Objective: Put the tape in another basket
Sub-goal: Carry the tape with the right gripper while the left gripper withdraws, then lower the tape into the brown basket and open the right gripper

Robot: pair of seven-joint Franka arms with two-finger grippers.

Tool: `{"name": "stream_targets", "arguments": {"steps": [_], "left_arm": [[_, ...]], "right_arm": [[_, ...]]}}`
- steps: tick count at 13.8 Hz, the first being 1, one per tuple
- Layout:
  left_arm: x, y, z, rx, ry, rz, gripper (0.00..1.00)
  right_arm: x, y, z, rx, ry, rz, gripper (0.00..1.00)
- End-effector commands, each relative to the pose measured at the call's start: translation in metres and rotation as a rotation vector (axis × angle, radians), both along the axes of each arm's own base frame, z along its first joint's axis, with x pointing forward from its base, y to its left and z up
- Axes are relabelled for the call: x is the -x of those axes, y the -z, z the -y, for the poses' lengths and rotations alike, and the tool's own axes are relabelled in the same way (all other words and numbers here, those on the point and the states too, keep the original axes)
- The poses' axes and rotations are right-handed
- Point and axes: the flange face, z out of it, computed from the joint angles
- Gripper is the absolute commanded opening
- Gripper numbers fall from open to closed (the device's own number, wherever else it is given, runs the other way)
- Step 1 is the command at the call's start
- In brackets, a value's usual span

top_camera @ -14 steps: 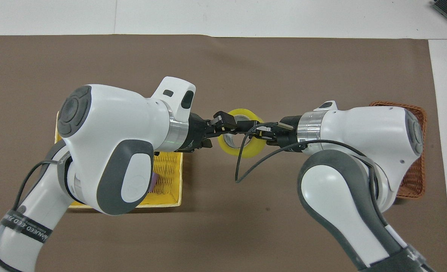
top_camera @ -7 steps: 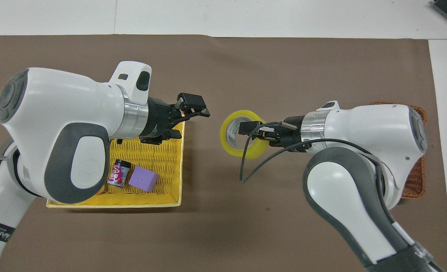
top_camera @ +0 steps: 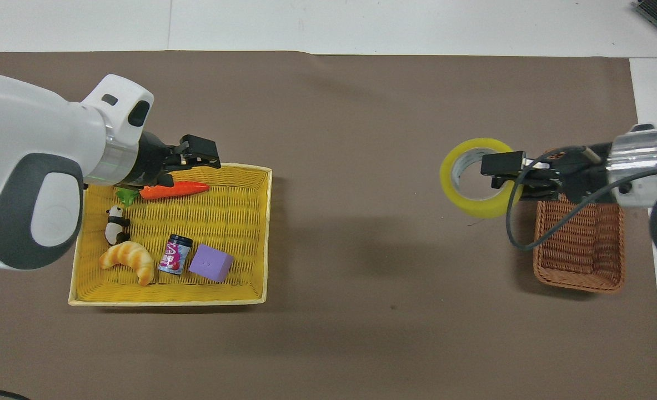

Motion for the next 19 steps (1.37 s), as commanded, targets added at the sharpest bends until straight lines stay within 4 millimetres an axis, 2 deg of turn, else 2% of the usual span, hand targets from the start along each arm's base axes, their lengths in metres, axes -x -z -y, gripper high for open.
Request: {"name": "stream_targets", "arguments": {"steps": [1,3,4,6,9,10,14,16,18,19], "left_arm": [[-0.003,-0.022,-0.044,-0.139,0.127,0.006,1.00],[-0.003,-0.034,-0.077,-0.198,0.202,0.004,1.00],[-0.002,-0.041,-0.092,-0.203,0.265,0.001,1.00],[0.001,-0.061,-0.109,-0.257,0.375,-0.018,1.00],[0.011,-0.097,-0.119,-0.313,0.388,-0.060,1.00],[0.012,-0.103,-0.123,-0.310,0.381,-0.060,1.00],[0.013,-0.102,-0.136,-0.297,0.346,-0.069,1.00],[0.013,-0.101,-0.136,-0.297,0.347,-0.072,1.00],[0.013,-0.102,-0.138,-0.297,0.344,-0.066,1.00],[0.012,-0.103,-0.140,-0.298,0.340,-0.061,1.00]], "right_arm": [[0.001,0.013,0.066,0.086,0.056,-0.017,0.00],[0.004,0.040,0.124,0.099,0.066,-0.023,0.00],[0.007,0.057,0.141,0.100,0.065,-0.038,0.00],[0.024,0.088,0.171,0.098,0.068,-0.062,0.00],[0.036,0.130,0.211,0.115,0.010,-0.071,0.00],[0.040,0.139,0.224,0.118,-0.002,-0.064,0.00],[0.044,0.172,0.244,0.114,-0.026,-0.069,0.00],[0.049,0.196,0.257,0.103,-0.060,-0.069,0.00],[0.049,0.198,0.259,0.108,-0.075,-0.058,0.00],[0.048,0.198,0.258,0.115,-0.074,-0.055,0.09]]}}
